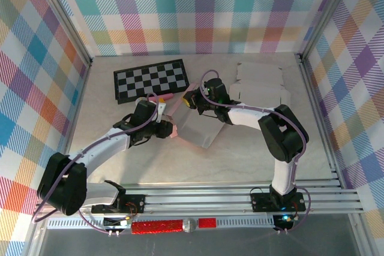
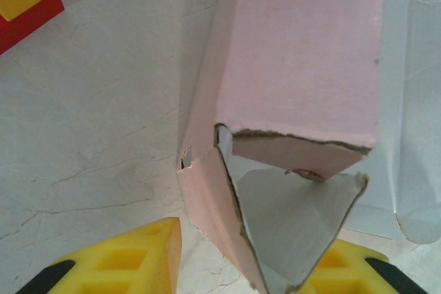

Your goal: Fold the paper box

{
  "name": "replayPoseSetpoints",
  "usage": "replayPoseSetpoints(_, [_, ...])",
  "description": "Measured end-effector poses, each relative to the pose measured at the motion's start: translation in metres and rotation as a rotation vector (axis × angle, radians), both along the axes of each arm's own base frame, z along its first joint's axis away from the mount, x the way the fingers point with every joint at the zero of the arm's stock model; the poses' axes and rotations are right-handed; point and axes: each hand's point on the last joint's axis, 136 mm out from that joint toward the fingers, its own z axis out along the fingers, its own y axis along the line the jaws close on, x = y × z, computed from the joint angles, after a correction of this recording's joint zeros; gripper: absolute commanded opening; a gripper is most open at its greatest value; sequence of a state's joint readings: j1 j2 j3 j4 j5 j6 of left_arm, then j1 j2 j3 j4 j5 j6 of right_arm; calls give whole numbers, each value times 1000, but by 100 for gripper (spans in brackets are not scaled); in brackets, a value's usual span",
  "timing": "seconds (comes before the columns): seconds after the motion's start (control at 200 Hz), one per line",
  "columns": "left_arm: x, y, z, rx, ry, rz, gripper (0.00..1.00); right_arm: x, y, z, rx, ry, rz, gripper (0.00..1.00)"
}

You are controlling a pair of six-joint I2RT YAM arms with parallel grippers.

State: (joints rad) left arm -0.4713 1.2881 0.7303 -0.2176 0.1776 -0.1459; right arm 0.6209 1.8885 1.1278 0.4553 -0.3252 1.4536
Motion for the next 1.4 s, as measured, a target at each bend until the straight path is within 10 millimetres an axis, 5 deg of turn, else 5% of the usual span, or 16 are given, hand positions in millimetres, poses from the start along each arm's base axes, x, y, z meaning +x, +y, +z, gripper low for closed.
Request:
replayPoseSetpoints(0.575, [9, 0, -4, 17, -14, 54, 30, 4, -1, 0, -7, 72, -41, 0])
replayPoseSetpoints(0.945, [27, -10, 29, -21, -86, 50, 22, 12, -14, 14, -63, 147, -119, 0])
replayPoseSetpoints(1.405, [27, -20, 35, -69, -109, 6, 31, 15, -18, 20, -51, 140, -150, 0])
